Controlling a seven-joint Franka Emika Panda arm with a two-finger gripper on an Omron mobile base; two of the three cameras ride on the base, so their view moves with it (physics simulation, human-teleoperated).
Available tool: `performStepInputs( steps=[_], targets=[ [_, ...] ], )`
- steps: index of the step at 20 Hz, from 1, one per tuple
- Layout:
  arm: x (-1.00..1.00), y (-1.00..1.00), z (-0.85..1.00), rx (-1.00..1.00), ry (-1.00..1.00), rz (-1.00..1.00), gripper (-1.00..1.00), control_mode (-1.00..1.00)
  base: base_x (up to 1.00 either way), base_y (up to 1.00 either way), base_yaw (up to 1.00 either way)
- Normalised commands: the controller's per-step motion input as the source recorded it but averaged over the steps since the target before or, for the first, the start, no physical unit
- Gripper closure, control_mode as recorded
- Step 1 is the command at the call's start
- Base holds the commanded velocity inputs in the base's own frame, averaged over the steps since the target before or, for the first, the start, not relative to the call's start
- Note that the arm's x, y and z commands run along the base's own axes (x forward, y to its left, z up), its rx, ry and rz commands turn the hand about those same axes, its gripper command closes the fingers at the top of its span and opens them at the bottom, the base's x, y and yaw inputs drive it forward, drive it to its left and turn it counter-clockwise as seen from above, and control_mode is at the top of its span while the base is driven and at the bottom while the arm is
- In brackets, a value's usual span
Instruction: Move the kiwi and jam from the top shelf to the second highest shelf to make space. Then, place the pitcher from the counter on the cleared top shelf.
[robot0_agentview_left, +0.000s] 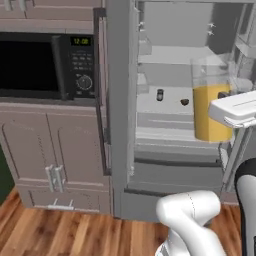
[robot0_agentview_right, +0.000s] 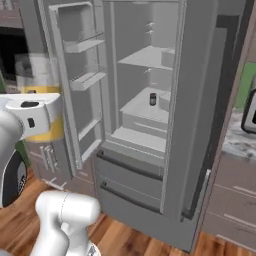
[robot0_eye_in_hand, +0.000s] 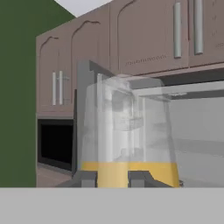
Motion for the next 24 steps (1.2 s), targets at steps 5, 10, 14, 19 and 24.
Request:
performStepInputs(
  steps=[5,10,14,19,24],
  targets=[
    [0.0,0.0,0.0,0.0,0.0,0.0,1.0,1.0,0.31,0.39,-0.36],
    [0.0,0.0,0.0,0.0,0.0,0.0,1.0,1.0,0.25,-0.01,-0.18],
    [0.0,0.0,0.0,0.0,0.0,0.0,1.0,1.0,0.23,-0.06,-0.12],
    [0.0,0.0,0.0,0.0,0.0,0.0,1.0,1.0,0.27,-0.04,-0.11],
    [0.0,0.0,0.0,0.0,0.0,0.0,1.0,1.0,0.32,-0.06,-0.15]
  ],
)
